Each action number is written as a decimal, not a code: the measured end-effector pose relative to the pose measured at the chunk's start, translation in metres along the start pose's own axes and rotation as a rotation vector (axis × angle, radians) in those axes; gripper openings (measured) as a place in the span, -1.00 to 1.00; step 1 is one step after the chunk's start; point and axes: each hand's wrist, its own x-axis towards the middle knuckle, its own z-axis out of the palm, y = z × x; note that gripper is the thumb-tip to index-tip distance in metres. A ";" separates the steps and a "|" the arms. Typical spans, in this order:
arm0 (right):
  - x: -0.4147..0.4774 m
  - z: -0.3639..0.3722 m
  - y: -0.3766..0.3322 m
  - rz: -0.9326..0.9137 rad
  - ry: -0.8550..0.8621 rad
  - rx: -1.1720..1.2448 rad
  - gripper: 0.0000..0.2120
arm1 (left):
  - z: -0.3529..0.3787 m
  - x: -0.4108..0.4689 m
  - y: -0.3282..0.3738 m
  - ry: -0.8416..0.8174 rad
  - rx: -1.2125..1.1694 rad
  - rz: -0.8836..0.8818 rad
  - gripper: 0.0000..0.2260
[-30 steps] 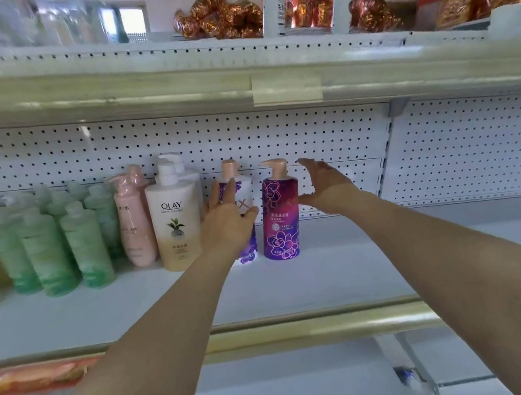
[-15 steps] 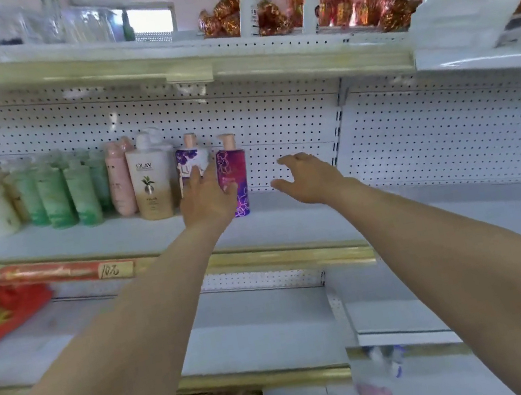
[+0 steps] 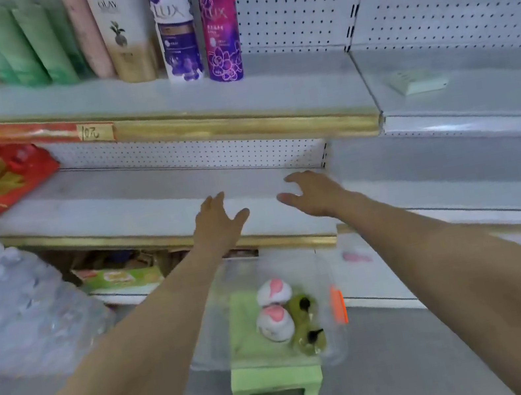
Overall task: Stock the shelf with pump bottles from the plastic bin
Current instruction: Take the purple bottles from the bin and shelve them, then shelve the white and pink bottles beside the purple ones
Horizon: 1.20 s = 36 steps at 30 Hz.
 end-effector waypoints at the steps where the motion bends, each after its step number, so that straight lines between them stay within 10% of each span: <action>1: 0.000 0.018 0.006 0.014 -0.046 0.034 -0.37 | 0.012 -0.003 -0.013 -0.045 -0.011 -0.024 -0.31; 15: 0.038 0.238 0.083 0.246 -0.428 0.410 -0.38 | 0.181 -0.010 -0.183 -0.694 -0.104 -0.271 -0.23; 36: 0.072 0.315 0.096 0.174 -0.212 0.754 -0.66 | 0.263 0.001 -0.238 -0.710 -0.223 -0.124 -0.06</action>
